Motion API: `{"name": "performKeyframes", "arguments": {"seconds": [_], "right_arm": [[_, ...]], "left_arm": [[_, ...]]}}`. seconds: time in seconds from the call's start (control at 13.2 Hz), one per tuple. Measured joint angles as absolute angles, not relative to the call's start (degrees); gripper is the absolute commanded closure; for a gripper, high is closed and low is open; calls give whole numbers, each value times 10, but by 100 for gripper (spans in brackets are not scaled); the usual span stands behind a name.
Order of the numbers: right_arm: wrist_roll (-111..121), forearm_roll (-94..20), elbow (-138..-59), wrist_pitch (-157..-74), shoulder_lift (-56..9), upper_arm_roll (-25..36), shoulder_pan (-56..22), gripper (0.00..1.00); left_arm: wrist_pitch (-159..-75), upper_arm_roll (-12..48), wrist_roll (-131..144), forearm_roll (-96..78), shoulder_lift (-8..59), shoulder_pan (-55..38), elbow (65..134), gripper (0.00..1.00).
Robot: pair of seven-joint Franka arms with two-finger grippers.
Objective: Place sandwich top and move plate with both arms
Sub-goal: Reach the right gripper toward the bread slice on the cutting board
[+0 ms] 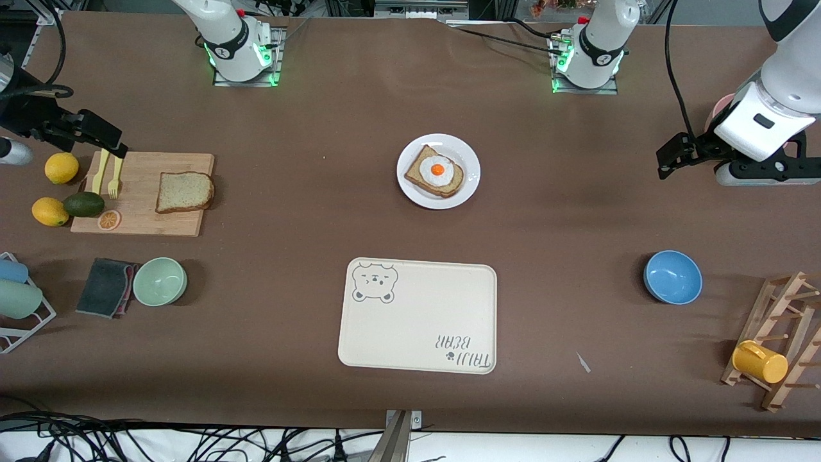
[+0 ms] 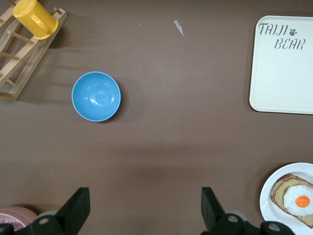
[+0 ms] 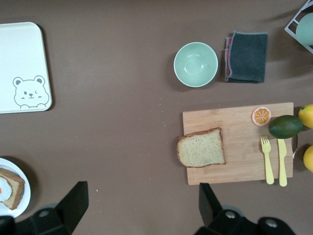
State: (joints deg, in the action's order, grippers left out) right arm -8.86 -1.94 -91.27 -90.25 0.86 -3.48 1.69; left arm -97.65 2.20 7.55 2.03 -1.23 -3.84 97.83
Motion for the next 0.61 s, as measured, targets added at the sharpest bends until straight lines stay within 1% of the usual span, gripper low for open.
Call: {"name": "performKeyframes", "arguments": {"seconds": [0.61], "right_arm": [[-89, 7, -924, -903, 8, -51, 17, 0]], "left_arm": [[-977, 22, 76, 20, -12, -38, 978, 0]]}}
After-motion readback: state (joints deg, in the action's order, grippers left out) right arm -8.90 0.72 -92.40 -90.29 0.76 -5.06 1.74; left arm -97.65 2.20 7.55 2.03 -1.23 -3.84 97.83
